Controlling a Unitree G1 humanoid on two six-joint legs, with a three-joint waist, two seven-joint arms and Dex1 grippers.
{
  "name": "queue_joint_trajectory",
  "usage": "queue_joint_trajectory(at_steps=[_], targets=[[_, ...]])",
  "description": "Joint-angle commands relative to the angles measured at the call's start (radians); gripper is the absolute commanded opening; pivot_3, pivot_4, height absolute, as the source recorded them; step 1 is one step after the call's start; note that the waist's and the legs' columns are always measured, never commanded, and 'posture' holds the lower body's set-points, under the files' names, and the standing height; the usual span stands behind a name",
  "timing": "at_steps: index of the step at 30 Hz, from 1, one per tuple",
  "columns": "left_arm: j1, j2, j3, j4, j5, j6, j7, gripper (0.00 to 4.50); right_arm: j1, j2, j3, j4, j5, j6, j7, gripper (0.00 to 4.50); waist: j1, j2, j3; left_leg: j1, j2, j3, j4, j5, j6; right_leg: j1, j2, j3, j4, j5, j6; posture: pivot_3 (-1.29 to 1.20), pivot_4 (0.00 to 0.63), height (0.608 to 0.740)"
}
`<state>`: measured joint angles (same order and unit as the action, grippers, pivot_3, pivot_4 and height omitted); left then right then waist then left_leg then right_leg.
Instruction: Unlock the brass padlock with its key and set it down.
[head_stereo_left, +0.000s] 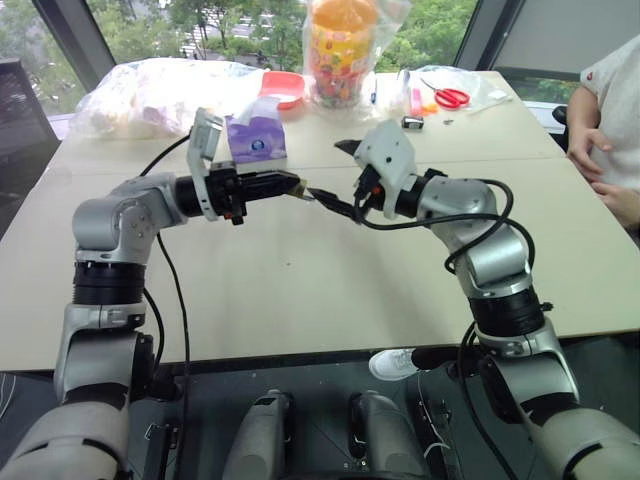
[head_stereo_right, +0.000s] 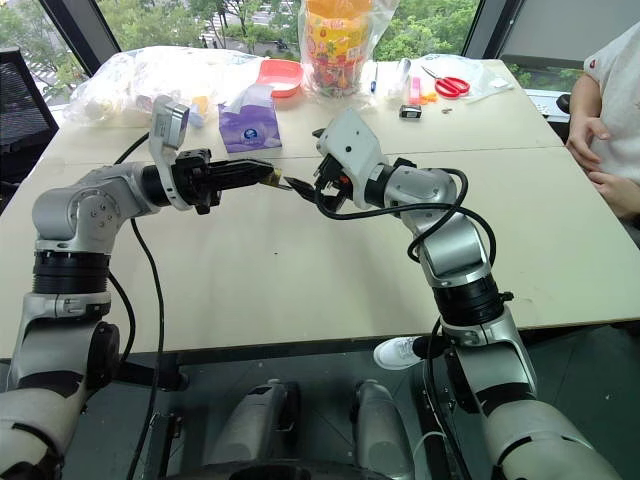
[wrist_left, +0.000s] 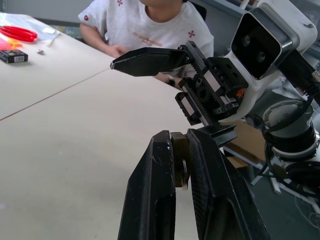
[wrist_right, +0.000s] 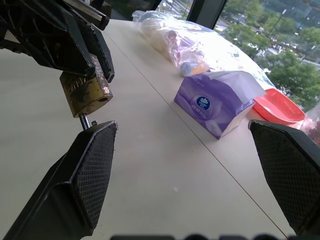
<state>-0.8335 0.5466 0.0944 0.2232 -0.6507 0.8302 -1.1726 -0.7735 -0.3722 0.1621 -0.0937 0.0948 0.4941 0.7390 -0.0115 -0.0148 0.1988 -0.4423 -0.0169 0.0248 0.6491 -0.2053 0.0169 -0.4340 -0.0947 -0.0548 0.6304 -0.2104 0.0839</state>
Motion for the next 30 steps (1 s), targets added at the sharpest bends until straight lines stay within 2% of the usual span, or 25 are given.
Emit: queue_joint_trajectory(at_steps=[1, 10, 14, 16, 20, 22, 30], targets=[[-0.008, 0.013, 0.029, -0.045, -0.034, 0.0, -0.004, 0.19, -0.019, -0.005, 0.001, -0.007, 0.023, -0.006, 0.02, 4.37, 0.0, 0.0, 0.0, 0.0, 0.0, 0.0, 0.0, 0.0, 0.0, 0.0, 0.0, 0.0, 0.0, 0.0, 0.0, 0.0, 0.15, 0.74], [0.004, -0.007, 0.005, -0.038, -0.021, -0.014, 0.009, 0.19, -0.018, -0.034, -0.029, 0.021, 0.039, 0.019, 0.018, 4.37, 0.001, 0.0, 0.0, 0.0, 0.0, 0.0, 0.0, 0.0, 0.0, 0.0, 0.0, 0.0, 0.0, 0.0, 0.0, 0.0, 0.15, 0.74], [-0.004, -0.087, -0.013, 0.026, 0.01, -0.022, 0.091, 0.19, 0.034, -0.207, -0.043, -0.017, -0.031, 0.03, 0.036, 4.37, 0.017, 0.0, 0.0, 0.0, -0.001, 0.0, 0.0, 0.0, 0.0, 0.0, -0.001, 0.0, -0.001, 0.0, 0.0, 0.0, 0.15, 0.74], [-0.015, -0.141, -0.021, 0.069, 0.025, -0.027, 0.129, 0.19, 0.073, -0.249, -0.066, -0.076, 0.009, 0.128, 0.045, 4.37, 0.027, 0.0, 0.0, 0.0, -0.002, 0.0, 0.001, 0.0, 0.001, 0.001, -0.002, 0.0, -0.001, 0.0, 0.0, 0.0, 0.15, 0.74], [-0.064, -0.264, -0.05, 0.252, 0.087, -0.085, 0.192, 0.19, 0.206, -0.354, -0.057, -0.265, 0.098, 0.467, 0.085, 4.37, 0.028, -0.001, 0.0, -0.001, -0.002, 0.0, 0.001, -0.001, 0.001, 0.001, -0.002, 0.0, -0.002, 0.0, 0.0, 0.0, 0.15, 0.74], [-0.106, -0.311, -0.045, 0.372, 0.109, -0.113, 0.209, 0.19, 0.236, -0.368, -0.059, -0.334, 0.124, 0.596, 0.061, 4.37, 0.022, -0.001, 0.0, -0.001, -0.002, 0.0, 0.001, -0.001, 0.002, 0.001, -0.002, -0.001, -0.002, 0.0, 0.0, 0.0, 0.15, 0.74], [-0.295, -0.443, 0.028, 0.857, 0.171, -0.272, 0.262, 0.19, 0.217, -0.323, -0.095, -0.437, 0.152, 0.814, -0.075, 4.37, 0.025, -0.001, 0.0, -0.001, -0.001, 0.0, 0.002, -0.001, 0.002, 0.0, -0.002, -0.002, -0.002, 0.0, 0.0, 0.0, 0.15, 0.74]])
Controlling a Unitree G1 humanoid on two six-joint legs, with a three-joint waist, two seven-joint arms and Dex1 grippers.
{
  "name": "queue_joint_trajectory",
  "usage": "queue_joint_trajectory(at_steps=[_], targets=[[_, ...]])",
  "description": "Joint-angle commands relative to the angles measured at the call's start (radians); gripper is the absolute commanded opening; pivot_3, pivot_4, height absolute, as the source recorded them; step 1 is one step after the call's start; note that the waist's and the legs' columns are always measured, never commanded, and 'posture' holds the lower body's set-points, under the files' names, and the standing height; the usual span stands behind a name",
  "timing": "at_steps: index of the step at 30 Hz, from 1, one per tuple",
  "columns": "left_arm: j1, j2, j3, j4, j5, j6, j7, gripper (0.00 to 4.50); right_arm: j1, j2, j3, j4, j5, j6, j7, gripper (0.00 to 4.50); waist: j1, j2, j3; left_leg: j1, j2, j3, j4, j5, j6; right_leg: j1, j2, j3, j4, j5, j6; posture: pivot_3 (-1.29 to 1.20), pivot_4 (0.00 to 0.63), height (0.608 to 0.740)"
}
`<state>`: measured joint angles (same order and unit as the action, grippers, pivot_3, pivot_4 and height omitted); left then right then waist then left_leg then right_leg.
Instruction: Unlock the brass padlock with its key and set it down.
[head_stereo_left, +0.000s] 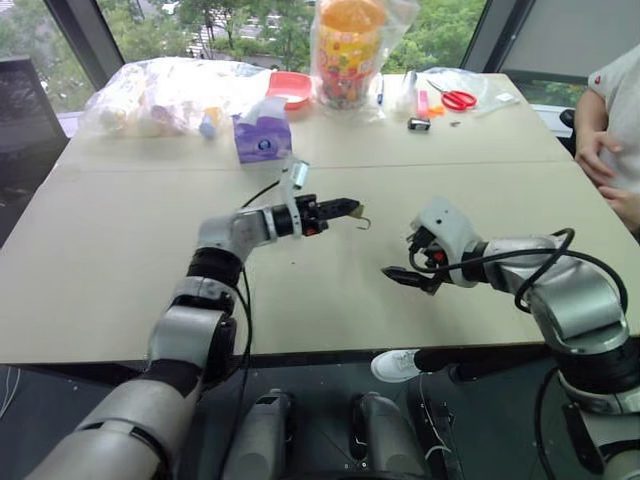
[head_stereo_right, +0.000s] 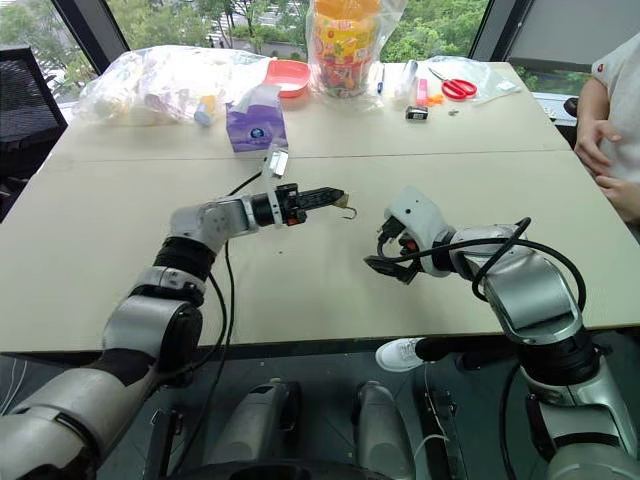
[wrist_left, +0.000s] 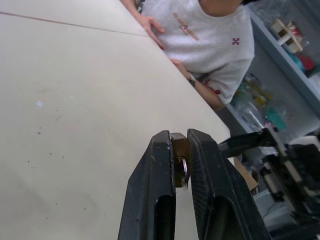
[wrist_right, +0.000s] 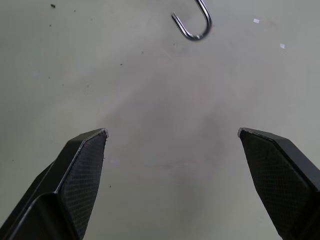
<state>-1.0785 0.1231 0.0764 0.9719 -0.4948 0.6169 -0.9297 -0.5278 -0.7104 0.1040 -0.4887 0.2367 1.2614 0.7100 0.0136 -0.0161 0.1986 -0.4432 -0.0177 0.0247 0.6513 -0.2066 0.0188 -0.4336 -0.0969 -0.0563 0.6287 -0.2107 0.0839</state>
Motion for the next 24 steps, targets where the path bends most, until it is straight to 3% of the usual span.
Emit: queue_joint_trajectory(at_steps=[1, 4, 9, 13, 16, 20, 24], targets=[[-0.063, -0.027, 0.057, 0.144, 0.02, -0.071, 0.024, 0.19, -0.032, 0.02, -0.039, -0.046, 0.015, 0.059, -0.057, 4.37, 0.0, 0.0, 0.0, 0.0, 0.0, 0.0, 0.0, 0.0, 0.0, 0.0, 0.0, 0.0, -0.001, 0.0, 0.0, 0.0, 0.15, 0.74], [-0.082, -0.049, 0.072, 0.211, 0.043, -0.113, 0.01, 0.19, -0.038, 0.033, -0.042, -0.054, 0.023, 0.08, -0.089, 4.37, 0.0, 0.0, 0.0, -0.001, -0.001, 0.0, 0.0, -0.001, 0.002, 0.0, -0.001, 0.0, -0.001, 0.0, 0.002, 0.0, 0.15, 0.74], [-0.092, -0.065, 0.093, 0.271, 0.078, -0.109, 0.029, 2.23, -0.048, 0.039, -0.045, -0.04, 0.029, 0.08, -0.133, 4.4, 0.001, 0.0, 0.0, -0.002, -0.001, 0.001, 0.0, -0.002, 0.003, 0.0, -0.001, 0.0, -0.001, 0.002, 0.005, 0.0, 0.15, 0.74], [-0.083, -0.025, 0.06, 0.263, 0.148, -0.127, 0.048, 3.93, -0.043, 0.034, -0.048, -0.04, 0.04, 0.078, -0.147, 4.4, 0.0, 0.0, 0.0, -0.002, -0.001, 0.001, 0.0, -0.002, 0.003, 0.0, -0.001, 0.0, -0.002, 0.002, 0.005, 0.0, 0.15, 0.74], [-0.049, 0.033, -0.011, 0.213, 0.244, -0.199, 0.045, 3.93, -0.03, 0.028, -0.055, -0.045, 0.049, 0.076, -0.154, 4.4, -0.005, 0.0, 0.0, -0.001, -0.001, 0.001, 0.0, -0.002, 0.003, 0.0, -0.001, 0.0, -0.001, 0.002, 0.005, 0.0, 0.15, 0.74], [0.038, 0.137, -0.055, 0.004, 0.27, -0.219, -0.073, 3.93, -0.007, 0.027, -0.073, -0.054, 0.058, 0.07, -0.169, 4.4, -0.016, 0.0, 0.0, 0.0, 0.001, 0.001, -0.001, -0.002, 0.003, 0.0, 0.0, 0.001, -0.001, 0.003, 0.005, 0.0, 0.15, 0.74], [0.192, 0.231, -0.033, -0.381, 0.225, -0.14, -0.056, 3.93, 0.031, 0.072, -0.107, -0.048, 0.052, -0.022, -0.206, 4.4, -0.01, 0.0, 0.0, -0.001, 0.001, 0.001, -0.002, -0.002, 0.002, -0.002, -0.002, 0.001, -0.001, 0.002, 0.005, 0.0, 0.15, 0.74]])
